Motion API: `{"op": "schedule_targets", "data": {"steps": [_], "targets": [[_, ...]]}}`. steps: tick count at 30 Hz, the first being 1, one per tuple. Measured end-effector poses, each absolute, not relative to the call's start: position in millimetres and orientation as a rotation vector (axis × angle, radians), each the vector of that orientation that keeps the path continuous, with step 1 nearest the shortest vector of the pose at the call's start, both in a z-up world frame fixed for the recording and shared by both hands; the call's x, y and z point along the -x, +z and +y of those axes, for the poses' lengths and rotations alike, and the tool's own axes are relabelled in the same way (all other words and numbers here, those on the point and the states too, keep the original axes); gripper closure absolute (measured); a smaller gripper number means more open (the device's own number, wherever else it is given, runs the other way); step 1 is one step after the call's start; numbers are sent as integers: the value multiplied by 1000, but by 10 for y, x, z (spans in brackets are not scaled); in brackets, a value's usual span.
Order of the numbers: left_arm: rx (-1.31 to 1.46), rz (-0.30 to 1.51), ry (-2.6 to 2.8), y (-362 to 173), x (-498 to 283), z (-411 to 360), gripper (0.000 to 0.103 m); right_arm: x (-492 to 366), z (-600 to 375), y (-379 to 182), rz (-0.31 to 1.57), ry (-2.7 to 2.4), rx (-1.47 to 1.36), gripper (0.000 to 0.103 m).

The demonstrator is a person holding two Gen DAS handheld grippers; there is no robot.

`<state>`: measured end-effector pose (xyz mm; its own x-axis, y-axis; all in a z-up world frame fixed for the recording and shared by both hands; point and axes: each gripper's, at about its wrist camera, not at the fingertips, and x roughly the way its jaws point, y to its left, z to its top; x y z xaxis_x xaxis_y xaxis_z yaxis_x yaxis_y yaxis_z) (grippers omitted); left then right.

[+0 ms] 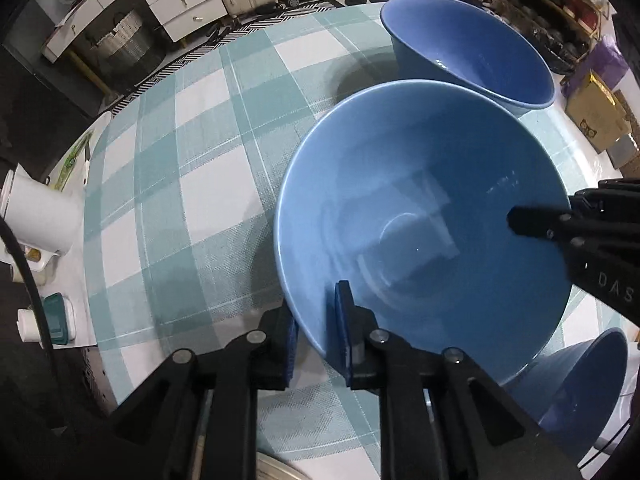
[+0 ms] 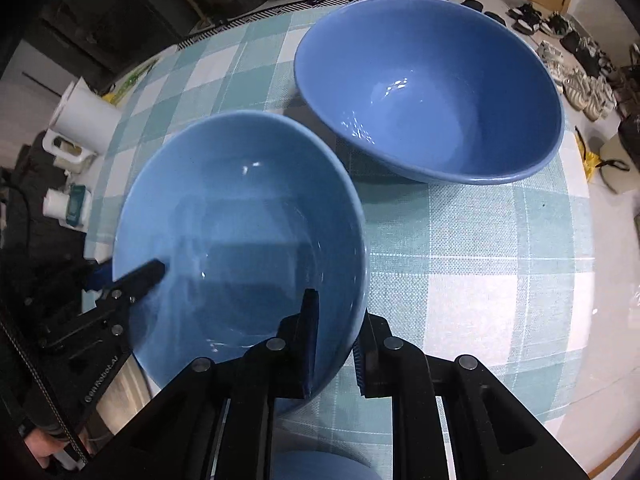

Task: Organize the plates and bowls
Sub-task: 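Lift the blue bowl with both grippers and carry it toward another blue bowl, then lower the blue bowl into the other blue bowl and open both grippers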

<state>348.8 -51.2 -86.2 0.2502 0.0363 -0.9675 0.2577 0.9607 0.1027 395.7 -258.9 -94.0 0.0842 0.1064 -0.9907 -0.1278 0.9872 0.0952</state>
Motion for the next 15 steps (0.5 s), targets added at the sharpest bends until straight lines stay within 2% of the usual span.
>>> {"op": "schedule_targets", "data": {"steps": [15], "targets": [[-228, 1393, -183, -743, -3485, -560, 87, -3941, -2679, -737, 1462, 146, -53, 94]]}}
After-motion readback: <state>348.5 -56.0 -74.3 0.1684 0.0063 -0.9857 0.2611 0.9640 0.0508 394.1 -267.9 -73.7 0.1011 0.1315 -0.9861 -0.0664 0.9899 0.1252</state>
